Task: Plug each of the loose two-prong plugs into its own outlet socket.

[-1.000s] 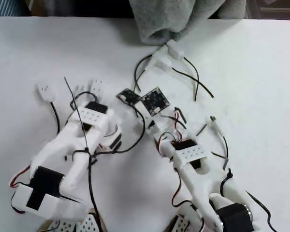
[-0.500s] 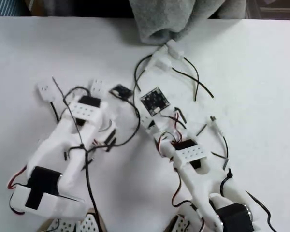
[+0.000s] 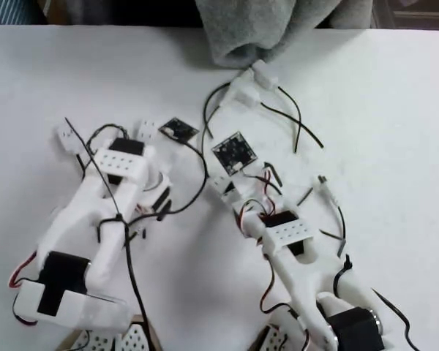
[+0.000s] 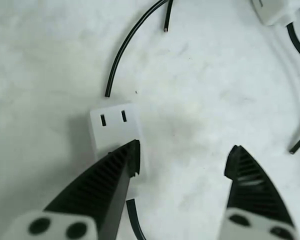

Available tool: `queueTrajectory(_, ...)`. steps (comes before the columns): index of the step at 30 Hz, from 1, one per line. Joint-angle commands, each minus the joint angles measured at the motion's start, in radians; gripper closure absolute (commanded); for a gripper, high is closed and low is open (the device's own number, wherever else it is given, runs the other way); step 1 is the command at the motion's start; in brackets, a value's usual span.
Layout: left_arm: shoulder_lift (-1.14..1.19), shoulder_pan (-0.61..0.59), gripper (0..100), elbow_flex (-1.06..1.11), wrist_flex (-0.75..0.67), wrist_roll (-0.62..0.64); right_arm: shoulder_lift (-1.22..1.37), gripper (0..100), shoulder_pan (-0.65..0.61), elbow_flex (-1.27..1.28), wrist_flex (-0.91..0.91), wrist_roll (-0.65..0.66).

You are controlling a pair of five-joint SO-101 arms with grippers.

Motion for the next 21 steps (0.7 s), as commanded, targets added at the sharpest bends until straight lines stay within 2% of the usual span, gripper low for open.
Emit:
queueTrajectory(1, -0.041, -0.010, 79, 0.011, -0.025, -0.005, -0.031, 72.1, -0.012, -0.044, -0.008, -0.006)
queueTrajectory(8, -0.045, -0.056, 79, 0.006, -0.029, -0.014, -0.031, 72.2, -0.012, -0.044, -0.008, -0.006)
queueTrajectory(14, -0.036, -0.196, 79, 0.017, -0.130, -0.143, -0.030, 72.2, -0.013, -0.044, -0.008, -0.006)
queueTrajectory(17, -0.035, -0.194, 79, 0.017, -0.137, -0.147, -0.030, 72.2, -0.013, -0.044, -0.008, -0.006)
queueTrajectory(21, -0.035, -0.136, 79, 0.046, -0.137, -0.146, -0.030, 72.2, -0.013, -0.044, -0.008, -0.006)
